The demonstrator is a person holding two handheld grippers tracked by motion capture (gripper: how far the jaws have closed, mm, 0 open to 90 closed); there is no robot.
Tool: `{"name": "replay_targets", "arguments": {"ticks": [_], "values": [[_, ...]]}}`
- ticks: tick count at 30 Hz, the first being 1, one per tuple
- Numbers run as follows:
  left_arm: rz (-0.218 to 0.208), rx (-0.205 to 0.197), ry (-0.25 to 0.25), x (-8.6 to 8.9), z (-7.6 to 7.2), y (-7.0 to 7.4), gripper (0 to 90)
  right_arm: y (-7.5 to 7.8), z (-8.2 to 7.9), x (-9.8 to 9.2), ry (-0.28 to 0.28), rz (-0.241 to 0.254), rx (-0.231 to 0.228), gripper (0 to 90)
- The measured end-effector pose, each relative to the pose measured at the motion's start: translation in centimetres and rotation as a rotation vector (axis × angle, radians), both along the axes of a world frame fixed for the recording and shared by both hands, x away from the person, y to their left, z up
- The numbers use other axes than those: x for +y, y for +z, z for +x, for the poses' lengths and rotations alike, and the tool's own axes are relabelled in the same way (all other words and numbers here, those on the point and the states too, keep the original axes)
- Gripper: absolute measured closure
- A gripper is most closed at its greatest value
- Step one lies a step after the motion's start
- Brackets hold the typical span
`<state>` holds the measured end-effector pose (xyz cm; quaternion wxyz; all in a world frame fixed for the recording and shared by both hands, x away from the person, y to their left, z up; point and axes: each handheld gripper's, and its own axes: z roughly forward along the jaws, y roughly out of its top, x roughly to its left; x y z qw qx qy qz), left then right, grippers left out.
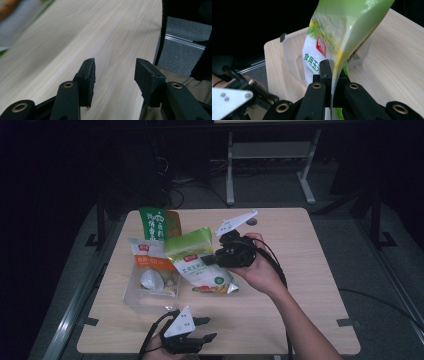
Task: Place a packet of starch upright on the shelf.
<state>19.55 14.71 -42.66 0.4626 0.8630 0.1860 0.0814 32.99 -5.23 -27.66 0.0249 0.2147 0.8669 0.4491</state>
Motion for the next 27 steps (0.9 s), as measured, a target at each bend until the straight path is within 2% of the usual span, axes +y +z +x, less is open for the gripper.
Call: {"name": "replay_targets", "arguments": {"ticks": [10,13,22,24,27], "values": [[-0.002,-0.01,-0.017,-0.1,-0.3,-0.1,47.4,1.3,0.2,3.2,0.05,0.006,-0.01,90.0],[0.007,-0.015,-0.031,-0.1,-0.3,-0.1,47.5,1.4,0.3,4.1,0.069,0.009,-0.011,90.0],[-0.017,-0.005,-0.037,-0.5,-0.6,-0.4,47.9,1.6,0.3,7.3,0.108,0.021,0.007,90.0],[-0.016,-0.007,-0.039,-0.5,-0.6,-0.3,47.9,1.5,0.5,8.0,0.122,0.02,-0.004,90.0],[-0.005,-0.01,-0.044,-0.3,-0.6,-0.3,47.8,1.3,0.6,9.1,0.133,0.023,0.017,90.0]]}}
